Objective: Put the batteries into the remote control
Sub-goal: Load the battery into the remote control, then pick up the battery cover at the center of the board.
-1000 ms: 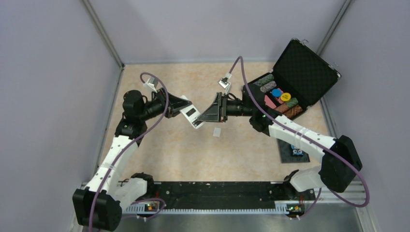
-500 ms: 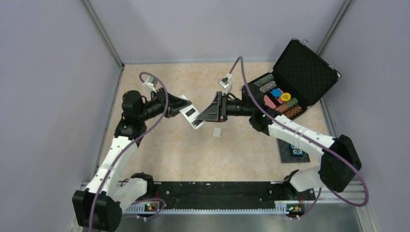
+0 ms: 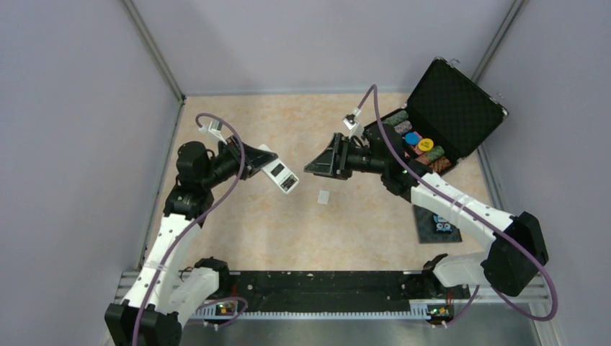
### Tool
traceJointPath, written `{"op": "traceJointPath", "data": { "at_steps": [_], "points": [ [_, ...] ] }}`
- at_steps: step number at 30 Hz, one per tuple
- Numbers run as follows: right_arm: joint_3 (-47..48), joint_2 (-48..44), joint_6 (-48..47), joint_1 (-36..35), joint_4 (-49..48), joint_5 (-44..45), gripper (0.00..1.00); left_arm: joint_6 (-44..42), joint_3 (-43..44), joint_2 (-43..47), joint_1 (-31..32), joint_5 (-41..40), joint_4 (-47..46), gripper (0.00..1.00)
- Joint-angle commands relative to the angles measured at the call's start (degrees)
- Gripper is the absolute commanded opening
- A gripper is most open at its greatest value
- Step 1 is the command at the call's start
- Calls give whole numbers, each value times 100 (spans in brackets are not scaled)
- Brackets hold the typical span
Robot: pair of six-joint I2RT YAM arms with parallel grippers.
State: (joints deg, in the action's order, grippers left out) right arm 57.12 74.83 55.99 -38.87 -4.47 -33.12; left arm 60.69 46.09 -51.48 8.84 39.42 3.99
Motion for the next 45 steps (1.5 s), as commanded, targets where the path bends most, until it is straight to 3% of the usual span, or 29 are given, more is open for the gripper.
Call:
{"op": "traceJointPath", "data": {
  "at_steps": [1,4,6,10,14,20,35,45],
  "points": [
    [139,-16,-1053,99,1513,1053,56,-815,35,469,-49,-995,683,0],
    [34,152,-1667,6,1931,1628,55,-839,-257,796,-58,-1432,810,0],
    [62,355,-2235,-83,2097,1806,63,-773,-481,1053,-58,-1619,814,0],
    [366,998,-4326,-172,2533,1485,75,-701,-535,1400,-59,-2130,1206,0],
    [823,1682,-5919,-305,3129,2119,78,-681,-293,1511,-67,-3064,2096,0],
    [1229,2358,-7100,-396,3186,2540,77,-589,-100,1350,-71,-3411,2614,0],
    [1825,3480,-8201,-836,3343,3026,74,-648,193,851,-208,-3529,2632,0],
    [2366,4013,-8341,-618,3938,2531,73,-794,289,664,-503,-3249,2522,0]
  ]
}}
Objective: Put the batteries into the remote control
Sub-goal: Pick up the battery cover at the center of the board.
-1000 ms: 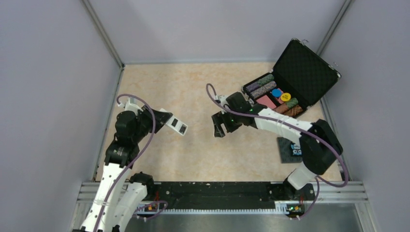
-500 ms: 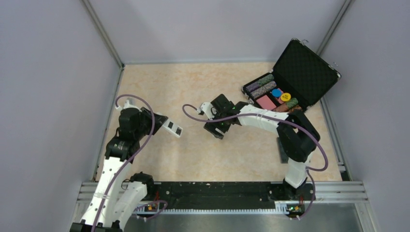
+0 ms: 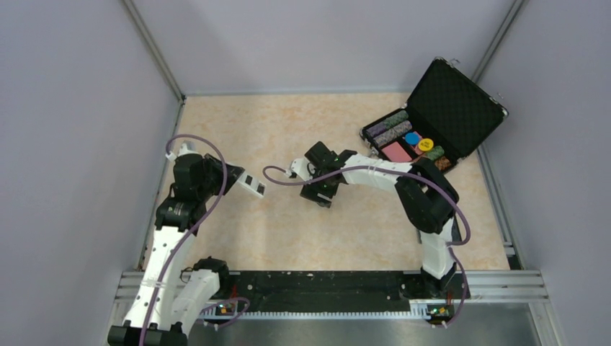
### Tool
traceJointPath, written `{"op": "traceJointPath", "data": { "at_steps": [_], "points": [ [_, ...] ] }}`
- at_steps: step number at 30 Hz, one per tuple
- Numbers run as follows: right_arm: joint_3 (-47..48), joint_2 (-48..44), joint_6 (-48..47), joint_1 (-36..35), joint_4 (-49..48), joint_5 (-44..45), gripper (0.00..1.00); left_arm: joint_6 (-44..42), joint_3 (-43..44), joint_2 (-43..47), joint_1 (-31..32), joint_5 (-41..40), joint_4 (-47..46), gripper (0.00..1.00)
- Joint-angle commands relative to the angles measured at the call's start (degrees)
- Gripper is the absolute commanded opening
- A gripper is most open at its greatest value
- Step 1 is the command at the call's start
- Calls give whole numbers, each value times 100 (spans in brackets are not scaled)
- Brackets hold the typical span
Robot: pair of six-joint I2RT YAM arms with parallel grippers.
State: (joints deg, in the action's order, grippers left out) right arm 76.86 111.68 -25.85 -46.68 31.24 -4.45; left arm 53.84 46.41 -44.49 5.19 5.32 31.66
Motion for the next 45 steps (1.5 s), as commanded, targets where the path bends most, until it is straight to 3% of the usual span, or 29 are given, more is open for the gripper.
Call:
{"op": "traceJointPath", "data": {
  "at_steps": [1,8,17,27,30,35,45],
  "points": [
    [451,371,-165,213,466,-492,72,-119,259,-46,-172,199,-266,0],
    [573,561,-68,325,910,-688,65,-153,231,-73,-385,470,-294,0],
    [222,368,-129,296,970,-781,71,-187,160,-39,-483,599,-292,0],
    [104,286,-187,171,1010,-540,65,-189,107,9,-650,652,-288,0],
    [68,250,-191,110,1004,-424,60,-189,77,33,-669,654,-266,0],
    [69,198,-122,6,904,-265,42,-170,17,64,-687,692,-269,0],
    [-84,-682,470,25,330,-631,36,-153,-150,137,-712,829,-398,0]
  ]
}}
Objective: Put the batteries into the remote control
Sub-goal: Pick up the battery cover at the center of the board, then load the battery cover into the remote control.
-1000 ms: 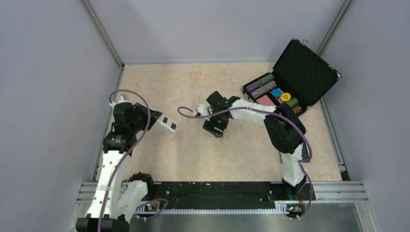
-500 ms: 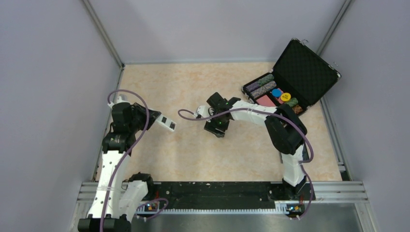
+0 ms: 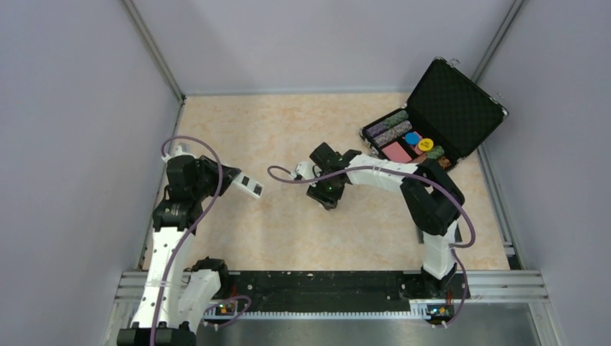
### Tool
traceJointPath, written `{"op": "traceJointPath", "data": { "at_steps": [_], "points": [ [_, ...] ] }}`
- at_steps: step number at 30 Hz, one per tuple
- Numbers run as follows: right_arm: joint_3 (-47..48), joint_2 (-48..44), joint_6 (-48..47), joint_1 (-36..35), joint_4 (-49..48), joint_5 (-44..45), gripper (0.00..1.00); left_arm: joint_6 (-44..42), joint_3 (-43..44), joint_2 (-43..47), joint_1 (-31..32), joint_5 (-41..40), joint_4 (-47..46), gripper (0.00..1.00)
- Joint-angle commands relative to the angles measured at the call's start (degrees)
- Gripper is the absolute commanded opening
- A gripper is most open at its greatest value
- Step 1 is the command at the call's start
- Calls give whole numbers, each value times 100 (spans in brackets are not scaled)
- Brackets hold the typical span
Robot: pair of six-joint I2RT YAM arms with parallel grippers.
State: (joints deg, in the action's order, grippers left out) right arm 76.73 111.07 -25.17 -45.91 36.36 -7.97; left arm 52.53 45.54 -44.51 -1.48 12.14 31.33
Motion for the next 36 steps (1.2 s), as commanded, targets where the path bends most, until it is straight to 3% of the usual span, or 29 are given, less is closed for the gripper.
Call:
{"op": "traceJointPath", "data": {
  "at_steps": [1,5,11,16,20,26,36],
  "points": [
    [-81,-757,498,-41,-213,-354,36,-22,-92,159,-44,193,-415,0],
    [-209,-1397,913,-38,-368,-636,36,-82,-360,322,-42,622,-1000,0],
    [-528,-2561,1784,-138,-1021,-1088,36,-114,-1098,677,-24,1734,-2675,0],
    [-249,-2880,2614,-692,-1114,-390,36,-182,-1653,896,76,2241,-4067,0],
    [-48,-2953,2933,-1528,-1150,384,35,-173,-1955,1232,120,2308,-4744,0],
    [-165,-3033,3522,-2122,-1746,1138,35,-614,-1819,1364,121,2513,-4556,0],
    [321,-2395,3297,-2672,-1841,2120,36,-1437,-1384,1490,121,2669,-3513,0]
  ]
}}
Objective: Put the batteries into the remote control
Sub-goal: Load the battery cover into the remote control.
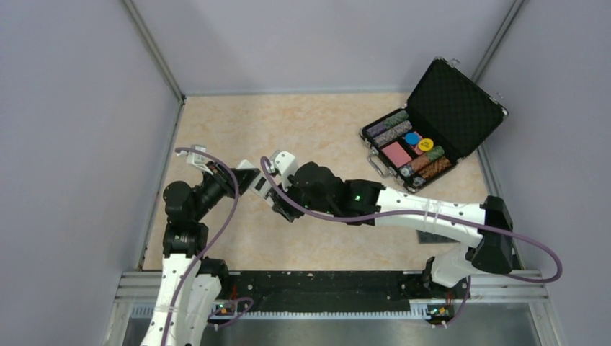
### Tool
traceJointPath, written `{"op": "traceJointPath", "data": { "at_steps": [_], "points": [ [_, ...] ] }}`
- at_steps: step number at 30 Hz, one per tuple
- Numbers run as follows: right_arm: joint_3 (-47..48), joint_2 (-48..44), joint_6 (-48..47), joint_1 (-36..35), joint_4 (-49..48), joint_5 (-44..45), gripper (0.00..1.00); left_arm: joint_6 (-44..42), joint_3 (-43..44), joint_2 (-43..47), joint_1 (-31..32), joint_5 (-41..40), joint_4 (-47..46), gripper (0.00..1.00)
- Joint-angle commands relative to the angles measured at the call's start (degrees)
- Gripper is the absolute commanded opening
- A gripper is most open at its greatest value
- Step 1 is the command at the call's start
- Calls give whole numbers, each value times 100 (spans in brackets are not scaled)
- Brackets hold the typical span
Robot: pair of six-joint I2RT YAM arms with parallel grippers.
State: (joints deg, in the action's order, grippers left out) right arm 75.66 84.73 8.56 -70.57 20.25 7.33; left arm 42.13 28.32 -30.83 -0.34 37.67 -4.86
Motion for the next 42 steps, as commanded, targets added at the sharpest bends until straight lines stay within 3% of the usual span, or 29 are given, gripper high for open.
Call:
{"op": "traceJointPath", "data": {
  "at_steps": [1,9,42],
  "points": [
    [483,305,-93,-237,-198,687,36,-387,341,122,8,113,108,0],
    [880,680,-24,-250,0,1013,36,-496,369,77,7,189,143,0],
    [1071,949,-38,-252,374,781,36,-594,459,228,8,-21,302,0]
  ]
}}
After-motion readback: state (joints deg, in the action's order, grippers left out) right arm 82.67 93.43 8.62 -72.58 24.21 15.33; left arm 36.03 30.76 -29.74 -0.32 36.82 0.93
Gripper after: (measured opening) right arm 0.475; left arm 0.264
